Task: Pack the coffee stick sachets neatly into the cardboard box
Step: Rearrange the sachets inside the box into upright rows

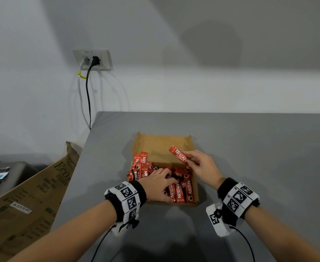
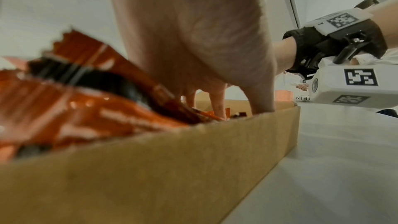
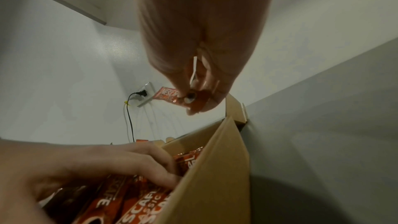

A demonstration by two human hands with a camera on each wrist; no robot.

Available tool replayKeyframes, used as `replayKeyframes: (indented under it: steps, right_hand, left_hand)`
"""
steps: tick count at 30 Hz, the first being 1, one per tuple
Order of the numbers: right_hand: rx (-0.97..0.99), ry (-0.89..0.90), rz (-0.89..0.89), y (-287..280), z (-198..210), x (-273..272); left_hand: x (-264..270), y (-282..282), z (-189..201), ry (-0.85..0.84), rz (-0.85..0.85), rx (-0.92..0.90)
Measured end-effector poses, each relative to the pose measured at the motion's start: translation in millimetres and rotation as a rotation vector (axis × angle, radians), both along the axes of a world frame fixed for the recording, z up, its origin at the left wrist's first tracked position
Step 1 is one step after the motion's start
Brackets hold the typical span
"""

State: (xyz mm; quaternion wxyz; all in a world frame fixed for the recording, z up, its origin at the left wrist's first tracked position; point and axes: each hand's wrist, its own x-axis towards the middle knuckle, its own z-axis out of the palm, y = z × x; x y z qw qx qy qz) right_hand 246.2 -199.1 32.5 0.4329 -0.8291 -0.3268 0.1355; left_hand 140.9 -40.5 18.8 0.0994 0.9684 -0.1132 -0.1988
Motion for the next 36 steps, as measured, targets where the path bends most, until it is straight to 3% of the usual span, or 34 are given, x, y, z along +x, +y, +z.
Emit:
replayKeyframes:
  steps: [6, 12, 19, 24, 36]
  right_hand:
    - [0.037, -0.026, -0.046, -0.1, -0.8, -3.3]
    - [-0.256, -0.066, 0.044, 7.1, -9.2, -8.1]
    - [-0.540, -0.382, 0.210, 18.5, -6.3, -15.1]
    - [-0.655, -0.457, 0.287, 27.3, -8.8, -17.5]
    - [-0.684, -0.542, 0.295, 31.0, -8.6, -19.3]
  left_hand:
    - [-0.7, -0.6, 0.4, -0.005, -0.001, 0.010]
    - [-0.9, -1.3, 2.8, -0.015, -0.009, 0.030]
    - [-3.5, -1.5, 1.5, -0.043, -0.020, 0.073]
    - [-4.5, -1.7, 5.0, -0.062, -0.041, 0.095]
    - [-6.9, 1.4, 1.6, -0.162, -0.091, 0.157]
